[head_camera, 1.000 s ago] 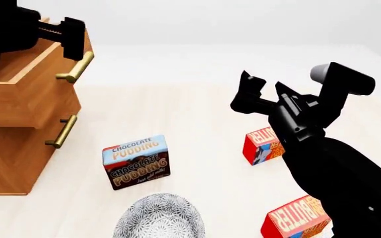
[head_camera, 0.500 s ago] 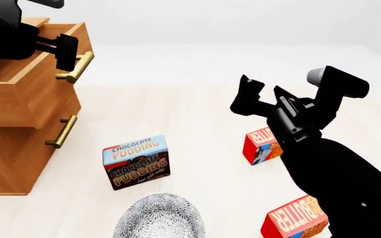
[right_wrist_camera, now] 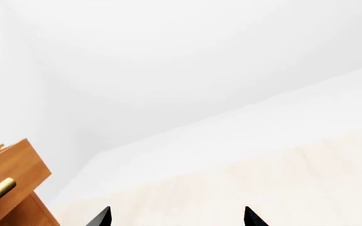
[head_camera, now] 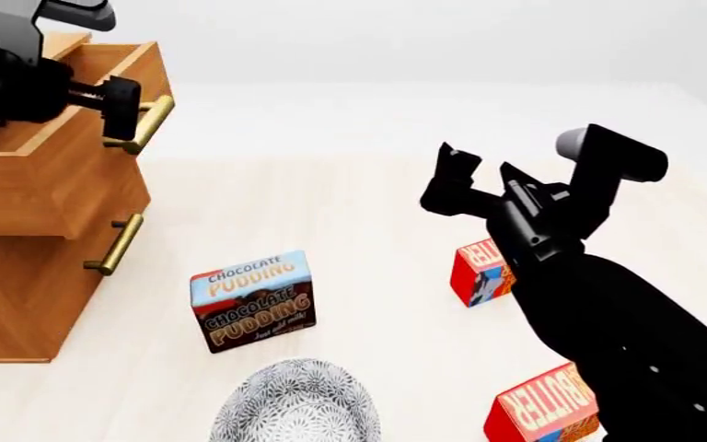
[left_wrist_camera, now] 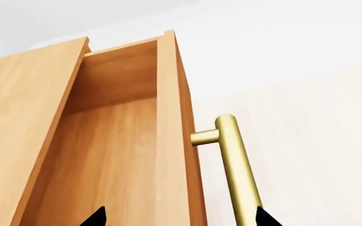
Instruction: Put the butter at the front in the top drawer of the cabinet and close it.
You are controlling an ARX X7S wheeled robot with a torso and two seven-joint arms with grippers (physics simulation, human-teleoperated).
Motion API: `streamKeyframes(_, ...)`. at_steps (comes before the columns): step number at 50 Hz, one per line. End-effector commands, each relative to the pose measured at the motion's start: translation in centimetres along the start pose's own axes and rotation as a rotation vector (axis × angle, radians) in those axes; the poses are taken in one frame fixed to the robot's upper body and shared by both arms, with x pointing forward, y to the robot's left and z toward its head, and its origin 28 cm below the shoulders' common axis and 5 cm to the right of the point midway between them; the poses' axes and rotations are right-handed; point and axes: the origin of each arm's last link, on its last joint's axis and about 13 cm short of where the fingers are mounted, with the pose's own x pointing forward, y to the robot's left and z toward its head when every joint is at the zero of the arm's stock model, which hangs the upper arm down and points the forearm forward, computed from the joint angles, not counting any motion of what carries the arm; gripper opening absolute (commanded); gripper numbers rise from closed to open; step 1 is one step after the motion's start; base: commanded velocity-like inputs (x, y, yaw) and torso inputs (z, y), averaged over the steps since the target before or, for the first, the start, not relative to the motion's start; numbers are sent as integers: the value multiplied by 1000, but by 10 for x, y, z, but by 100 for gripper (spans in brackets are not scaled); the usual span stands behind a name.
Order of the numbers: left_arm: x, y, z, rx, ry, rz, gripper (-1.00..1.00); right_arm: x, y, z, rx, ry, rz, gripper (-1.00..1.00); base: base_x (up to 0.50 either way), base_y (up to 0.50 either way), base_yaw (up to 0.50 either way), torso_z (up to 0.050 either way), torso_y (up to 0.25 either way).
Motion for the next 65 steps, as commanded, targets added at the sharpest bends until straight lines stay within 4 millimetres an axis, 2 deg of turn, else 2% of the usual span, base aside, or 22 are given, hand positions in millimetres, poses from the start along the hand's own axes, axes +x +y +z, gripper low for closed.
streamKeyframes(1, 8, 2, -10, -13, 21, -3, 100, 2, 2, -2, -2, 9, 2, 100, 0, 0, 0, 0, 0)
streamKeyframes(8, 14, 0, -19, -45, 34, -31, 100, 2, 3, -2, -6, 10, 3, 100, 0, 0, 0, 0, 0)
streamKeyframes(25, 22, -4, -26, -45, 40, -73, 100, 3, 4, -3, -6, 7, 3, 100, 0, 0, 0, 0, 0)
streamKeyframes(51, 40, -27, -31, -23, 1, -241, 100, -1, 5, 1, -17, -6, -6, 100, 0, 0, 0, -2, 0)
streamKeyframes(65, 51, -37, -41, -55, -23, -340, 100, -6, 11, 6, -36, -17, -2, 100, 0, 0, 0, -3, 0)
